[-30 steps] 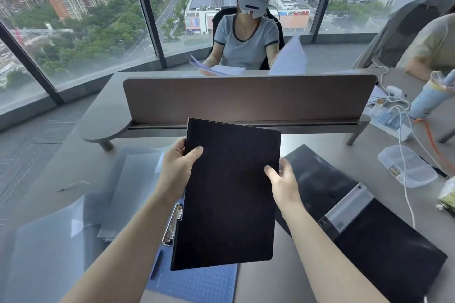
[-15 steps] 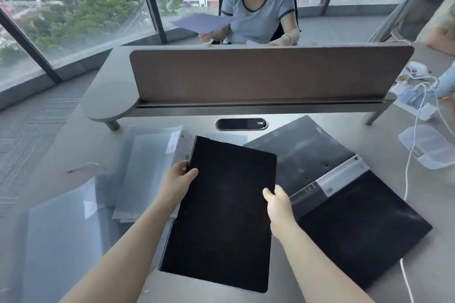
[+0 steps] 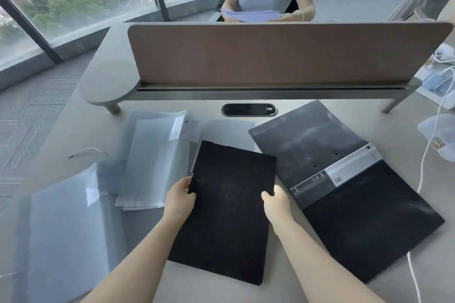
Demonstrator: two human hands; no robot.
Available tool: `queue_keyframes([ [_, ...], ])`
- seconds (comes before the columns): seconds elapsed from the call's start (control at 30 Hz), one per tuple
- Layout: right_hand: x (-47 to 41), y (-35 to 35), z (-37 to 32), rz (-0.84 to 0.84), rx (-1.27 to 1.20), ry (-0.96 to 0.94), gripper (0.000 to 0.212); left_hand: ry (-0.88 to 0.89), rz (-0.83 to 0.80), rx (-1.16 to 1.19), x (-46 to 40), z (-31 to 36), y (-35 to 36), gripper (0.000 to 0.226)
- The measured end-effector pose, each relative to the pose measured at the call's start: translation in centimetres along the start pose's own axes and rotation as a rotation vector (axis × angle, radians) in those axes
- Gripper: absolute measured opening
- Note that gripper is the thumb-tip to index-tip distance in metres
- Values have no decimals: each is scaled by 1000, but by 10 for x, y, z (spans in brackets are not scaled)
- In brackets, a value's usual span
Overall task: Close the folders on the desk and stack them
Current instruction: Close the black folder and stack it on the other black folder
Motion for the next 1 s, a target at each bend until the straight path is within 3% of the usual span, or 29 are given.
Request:
queue_keyframes([
  [0.33,-9,-3,-3,155,345,-106,21,20,75,-89,-2,-6,11,46],
  [0.57,-10,1,-1,131,350,-93,32,-65,186,-198,5,-9,11,26],
  [0.77,-16,-2,0,108,328,-85,38,-77,171,-204,5,-11,12,30],
  [0.9,-20,-11,-4,123,315,-99,30,-77,160,-216,10,-16,12,32],
  [1.0,-22,-18,-5,148,333,-110,38,-79,160,-217,21,-18,15,34],
])
Point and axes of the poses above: each hand's wrist, its own x-axis away from the middle knuckle, its own y-axis out of the palm, z = x × y, the point moved 4 cm from there along -x, towards the middle knuckle, and after that the axes turned 8 degrees about z, right-handed, at the moved point
